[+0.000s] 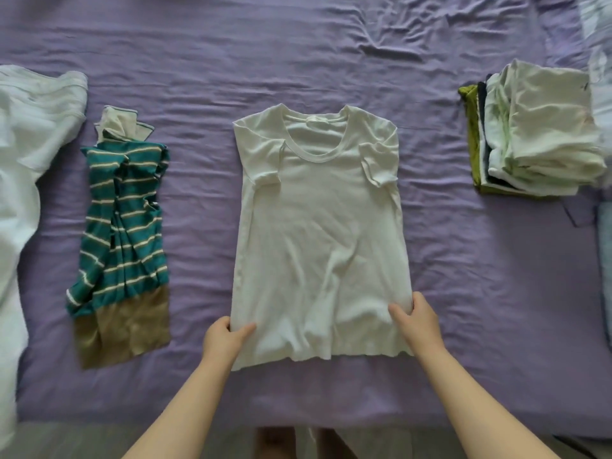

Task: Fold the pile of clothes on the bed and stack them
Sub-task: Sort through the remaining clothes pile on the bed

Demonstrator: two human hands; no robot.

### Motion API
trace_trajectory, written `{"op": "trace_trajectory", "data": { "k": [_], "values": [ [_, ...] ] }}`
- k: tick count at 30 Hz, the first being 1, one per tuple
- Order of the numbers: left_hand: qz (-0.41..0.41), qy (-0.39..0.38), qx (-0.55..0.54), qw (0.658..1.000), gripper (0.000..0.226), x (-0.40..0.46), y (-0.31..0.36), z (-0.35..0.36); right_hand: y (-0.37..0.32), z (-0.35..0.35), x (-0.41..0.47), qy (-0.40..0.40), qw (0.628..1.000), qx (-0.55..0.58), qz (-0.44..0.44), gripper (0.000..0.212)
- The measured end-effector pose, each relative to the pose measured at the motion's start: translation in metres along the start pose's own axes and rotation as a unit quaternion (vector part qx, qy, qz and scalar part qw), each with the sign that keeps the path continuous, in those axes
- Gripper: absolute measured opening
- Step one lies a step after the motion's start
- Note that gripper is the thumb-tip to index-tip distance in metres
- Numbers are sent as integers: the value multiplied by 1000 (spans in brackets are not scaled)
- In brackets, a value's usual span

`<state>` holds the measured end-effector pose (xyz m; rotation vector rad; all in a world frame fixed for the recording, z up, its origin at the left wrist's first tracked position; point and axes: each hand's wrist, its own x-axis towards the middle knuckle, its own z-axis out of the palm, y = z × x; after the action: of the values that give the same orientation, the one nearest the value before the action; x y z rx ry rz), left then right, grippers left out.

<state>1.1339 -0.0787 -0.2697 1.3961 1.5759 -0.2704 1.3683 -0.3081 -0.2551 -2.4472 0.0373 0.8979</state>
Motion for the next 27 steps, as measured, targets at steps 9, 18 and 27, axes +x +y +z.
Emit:
{"op": "trace_trajectory", "data": {
  "k": [9, 18, 27],
  "values": [
    [2, -3, -100, 995, 25, -35, -5, -2, 35, -25, -21, -83, 978, 190, 38, 12],
    [-93, 63, -283, 953, 22, -57, -21, -8, 53, -26, -36, -52, 935, 330, 123, 14],
    [-95, -34, -487, 867, 19, -34, 66, -48, -42, -51, -5, -74, 795, 576, 177, 14]
  ]
}}
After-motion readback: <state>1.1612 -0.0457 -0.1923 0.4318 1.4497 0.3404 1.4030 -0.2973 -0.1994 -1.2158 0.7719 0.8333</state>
